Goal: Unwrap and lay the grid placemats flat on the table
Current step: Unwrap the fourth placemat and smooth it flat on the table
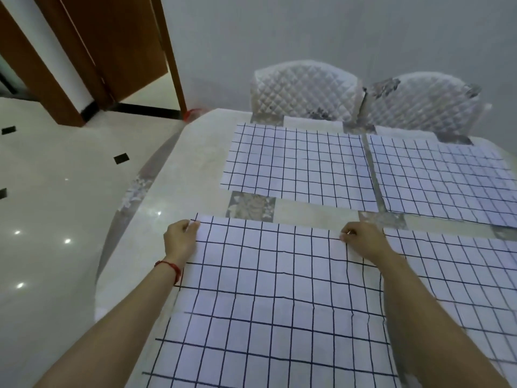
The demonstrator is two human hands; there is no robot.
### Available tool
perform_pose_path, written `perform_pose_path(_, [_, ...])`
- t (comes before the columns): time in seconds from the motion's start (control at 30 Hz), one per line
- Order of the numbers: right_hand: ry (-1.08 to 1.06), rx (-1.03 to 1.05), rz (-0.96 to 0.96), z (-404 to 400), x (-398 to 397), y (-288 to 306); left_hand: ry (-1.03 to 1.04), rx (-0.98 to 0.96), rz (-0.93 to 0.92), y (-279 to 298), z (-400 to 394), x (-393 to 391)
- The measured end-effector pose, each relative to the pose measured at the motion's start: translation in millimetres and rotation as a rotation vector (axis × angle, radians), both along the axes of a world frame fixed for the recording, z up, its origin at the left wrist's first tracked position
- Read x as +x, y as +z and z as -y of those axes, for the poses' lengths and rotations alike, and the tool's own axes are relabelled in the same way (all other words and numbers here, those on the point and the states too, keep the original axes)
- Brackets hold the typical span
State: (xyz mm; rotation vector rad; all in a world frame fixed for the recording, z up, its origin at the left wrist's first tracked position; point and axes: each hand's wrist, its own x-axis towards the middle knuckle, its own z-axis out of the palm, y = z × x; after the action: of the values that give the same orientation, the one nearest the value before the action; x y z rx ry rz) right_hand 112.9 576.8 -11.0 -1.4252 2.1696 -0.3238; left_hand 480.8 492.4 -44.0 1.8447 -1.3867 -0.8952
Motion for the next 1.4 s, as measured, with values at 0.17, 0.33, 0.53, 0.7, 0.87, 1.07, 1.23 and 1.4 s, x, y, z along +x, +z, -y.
perform_pose_path(0.17, [-0.080, 0.012, -0.051, 5, -6, -17, -0.033, 0.016, 0.014, -10, 11, -8])
perform_pose_path(0.33, [-0.108, -0.019, -0.109, 8, -15, -25, -0.025, 0.027, 0.050, -19, 21, -11])
perform_pose_path(0.53, [-0.107, -0.050, -0.166, 16, -22, -37, 0.014, 0.057, 0.129, -26, 30, -20])
perform_pose_path(0.7, [-0.101, -0.103, -0.172, 23, -27, -47, 0.023, 0.050, 0.171, -32, 37, -22])
perform_pose_path(0.87, [-0.077, -0.150, -0.237, 24, -26, -51, 0.028, 0.020, 0.212, -34, 42, -25])
perform_pose_path(1.07, [-0.058, -0.217, -0.289, 30, -32, -60, 0.029, 0.002, 0.251, -34, 48, -28])
perform_pose_path(1.23, [-0.097, -0.250, -0.343, 32, -38, -72, 0.027, -0.007, 0.279, -34, 49, -29])
perform_pose_path(1.4, [-0.199, -0.371, -0.322, 25, -10, -66, -0.045, -0.243, 0.507, -32, 34, -43])
